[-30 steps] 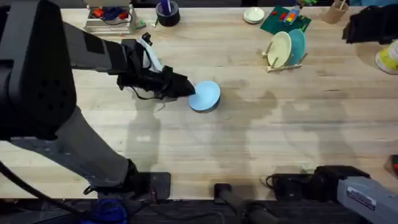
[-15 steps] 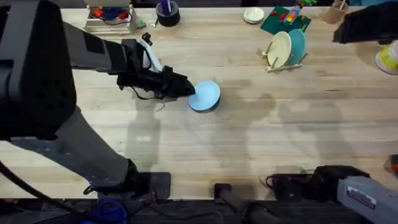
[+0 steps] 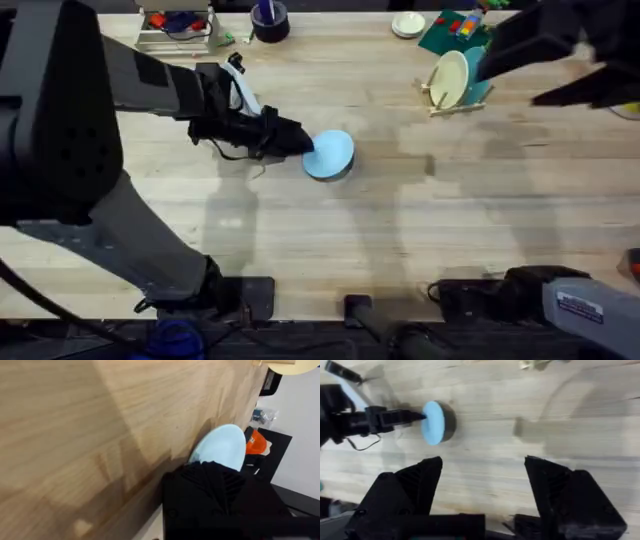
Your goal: Pick up the plates from the table one by one and place each into a slot on the dish rack.
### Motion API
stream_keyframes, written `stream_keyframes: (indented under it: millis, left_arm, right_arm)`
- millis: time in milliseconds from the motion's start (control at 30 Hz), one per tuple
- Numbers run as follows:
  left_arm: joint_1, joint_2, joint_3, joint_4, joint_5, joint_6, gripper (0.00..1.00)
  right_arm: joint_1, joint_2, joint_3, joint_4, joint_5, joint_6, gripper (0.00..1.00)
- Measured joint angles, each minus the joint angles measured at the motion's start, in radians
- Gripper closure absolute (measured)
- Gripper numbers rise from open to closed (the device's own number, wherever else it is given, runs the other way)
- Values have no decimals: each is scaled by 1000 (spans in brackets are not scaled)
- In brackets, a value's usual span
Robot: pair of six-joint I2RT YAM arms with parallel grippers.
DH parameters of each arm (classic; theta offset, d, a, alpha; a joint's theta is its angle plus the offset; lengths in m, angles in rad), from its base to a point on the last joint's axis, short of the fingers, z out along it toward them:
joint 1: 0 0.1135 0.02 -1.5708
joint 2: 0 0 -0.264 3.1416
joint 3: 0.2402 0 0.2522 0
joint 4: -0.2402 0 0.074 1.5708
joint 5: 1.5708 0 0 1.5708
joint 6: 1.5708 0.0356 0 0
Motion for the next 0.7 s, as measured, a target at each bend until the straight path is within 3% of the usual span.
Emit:
stream_keyframes:
  millis: [367, 700]
  left_arm:
    - [0, 0, 0, 0, 0, 0, 958]
    - [0, 0, 0, 0, 0, 0, 958]
  right_arm:
    - [160, 1, -343, 431, -176, 218, 7]
    - [295, 2, -534, 644, -213, 413, 8]
